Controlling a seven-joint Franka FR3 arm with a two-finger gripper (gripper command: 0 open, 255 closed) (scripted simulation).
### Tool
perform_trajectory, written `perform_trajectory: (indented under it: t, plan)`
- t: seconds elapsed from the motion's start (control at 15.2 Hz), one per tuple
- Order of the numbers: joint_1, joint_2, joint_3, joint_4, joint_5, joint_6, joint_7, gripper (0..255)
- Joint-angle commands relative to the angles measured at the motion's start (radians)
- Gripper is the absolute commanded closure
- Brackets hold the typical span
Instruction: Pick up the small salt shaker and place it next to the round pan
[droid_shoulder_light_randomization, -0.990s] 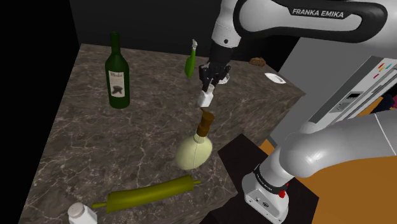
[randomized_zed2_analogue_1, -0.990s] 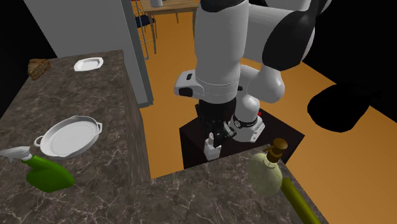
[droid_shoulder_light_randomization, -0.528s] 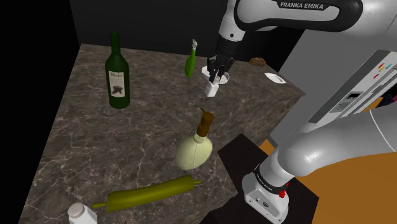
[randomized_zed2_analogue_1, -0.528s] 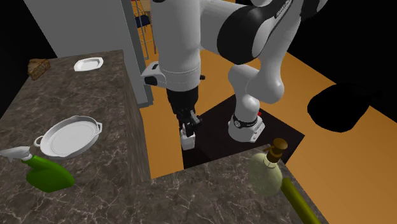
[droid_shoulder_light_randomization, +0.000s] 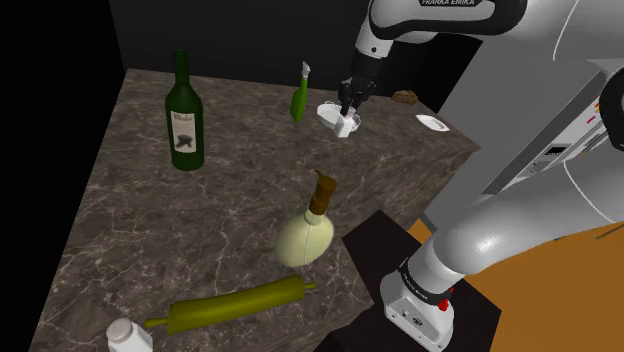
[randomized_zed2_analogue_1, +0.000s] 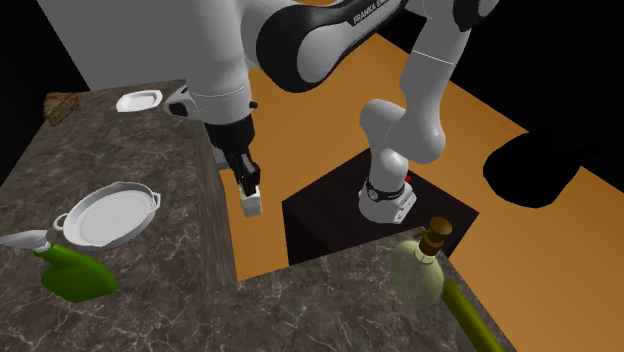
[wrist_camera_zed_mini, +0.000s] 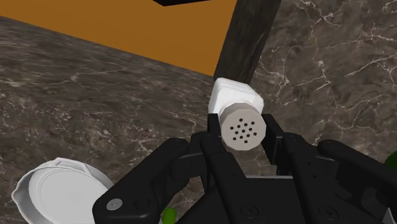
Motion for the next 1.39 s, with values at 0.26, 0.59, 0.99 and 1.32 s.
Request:
perform_trajectory:
  t: [0.26,0.59,0.99,1.32]
  plan:
    - [-0.045,0.139,-0.084,0.138,-0.011,0.002,-0.128,255]
    - [-0.085,0.276,-0.145,0.290,0.003,-0.012,-0.235,255]
    - [-0.145,0.469,-0.203,0.521,0.049,-0.057,-0.361,255]
    - [-0.202,0.620,-0.227,0.707,0.093,-0.098,-0.439,255]
